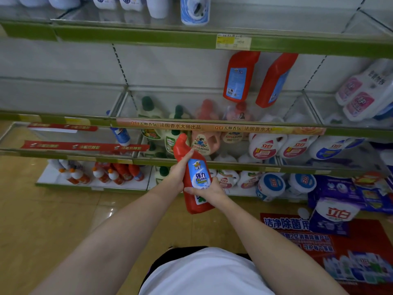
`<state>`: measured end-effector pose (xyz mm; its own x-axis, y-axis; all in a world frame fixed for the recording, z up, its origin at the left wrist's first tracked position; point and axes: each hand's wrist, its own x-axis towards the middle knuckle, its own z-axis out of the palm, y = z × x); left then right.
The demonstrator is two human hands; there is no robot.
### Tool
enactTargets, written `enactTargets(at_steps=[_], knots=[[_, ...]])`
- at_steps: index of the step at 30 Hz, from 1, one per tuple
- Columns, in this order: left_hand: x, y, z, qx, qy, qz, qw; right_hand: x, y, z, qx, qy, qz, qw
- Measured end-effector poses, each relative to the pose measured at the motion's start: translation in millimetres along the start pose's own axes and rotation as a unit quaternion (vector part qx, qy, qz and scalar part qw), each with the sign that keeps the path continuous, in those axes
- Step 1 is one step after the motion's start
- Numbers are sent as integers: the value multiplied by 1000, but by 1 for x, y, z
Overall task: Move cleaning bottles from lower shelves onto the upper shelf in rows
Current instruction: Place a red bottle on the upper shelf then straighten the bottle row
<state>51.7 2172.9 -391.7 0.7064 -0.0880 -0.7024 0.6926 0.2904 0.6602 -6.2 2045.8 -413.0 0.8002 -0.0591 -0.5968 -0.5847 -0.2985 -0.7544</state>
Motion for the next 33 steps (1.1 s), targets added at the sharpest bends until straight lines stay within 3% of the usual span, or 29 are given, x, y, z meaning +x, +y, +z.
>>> enactTargets(at_steps=[9,18,26,33], knots=[[-22,44,18,6,-30,98,995,7,-26,-20,91,-8,-29,995],[-55,145,51,43,-136,217,966,0,-128,-72,83,33,-231,969],[-104,245,91,111,-213,353,904,-10,-222,-103,121,153,-359,913],[-164,318,144,95,-264,473,835,-35,-307,-135,148,230,-437,857]])
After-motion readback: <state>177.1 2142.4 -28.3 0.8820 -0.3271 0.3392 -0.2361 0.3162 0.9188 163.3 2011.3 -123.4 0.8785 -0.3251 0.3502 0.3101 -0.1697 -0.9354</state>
